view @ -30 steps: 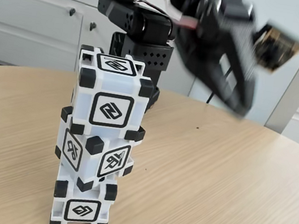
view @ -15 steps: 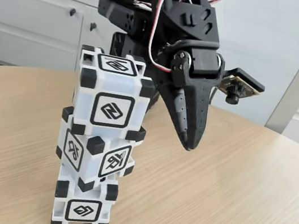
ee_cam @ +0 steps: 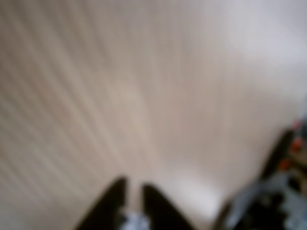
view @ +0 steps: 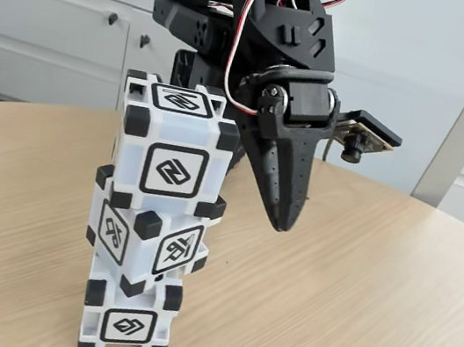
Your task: Stack cubes from left to right.
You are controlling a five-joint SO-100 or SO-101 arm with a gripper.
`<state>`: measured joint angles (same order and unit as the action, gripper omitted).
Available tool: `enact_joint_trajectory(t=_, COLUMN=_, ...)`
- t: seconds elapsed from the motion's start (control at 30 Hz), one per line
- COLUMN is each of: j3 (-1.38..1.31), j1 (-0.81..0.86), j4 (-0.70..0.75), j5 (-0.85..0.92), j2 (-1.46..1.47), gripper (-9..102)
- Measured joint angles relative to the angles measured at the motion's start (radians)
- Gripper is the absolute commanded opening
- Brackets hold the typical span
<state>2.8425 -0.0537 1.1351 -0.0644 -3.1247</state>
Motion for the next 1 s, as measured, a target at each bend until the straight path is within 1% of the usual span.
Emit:
enact_joint_trajectory(t=0.1, j3=0.0, j1=0.014, j4=0.002, j5=-0.021, j2=0.0, gripper=0)
enact_joint_trajectory(t=0.3, j3=0.0, j1=0.181, j4=0.002, j5=-0.048, j2=0.0, gripper=0)
enact_joint_trajectory(t=0.37, j3=0.0, j1=0.198, j4=0.002, j5=-0.057, j2=0.0, gripper=0)
enact_joint_trajectory(t=0.43, j3=0.0, j1=0.218, j4=0.002, j5=-0.072, j2=0.0, gripper=3)
enact_joint_trajectory(t=1.0, j3=0.0, j1=0.227, j4=0.002, j5=-0.064, j2=0.0, gripper=2)
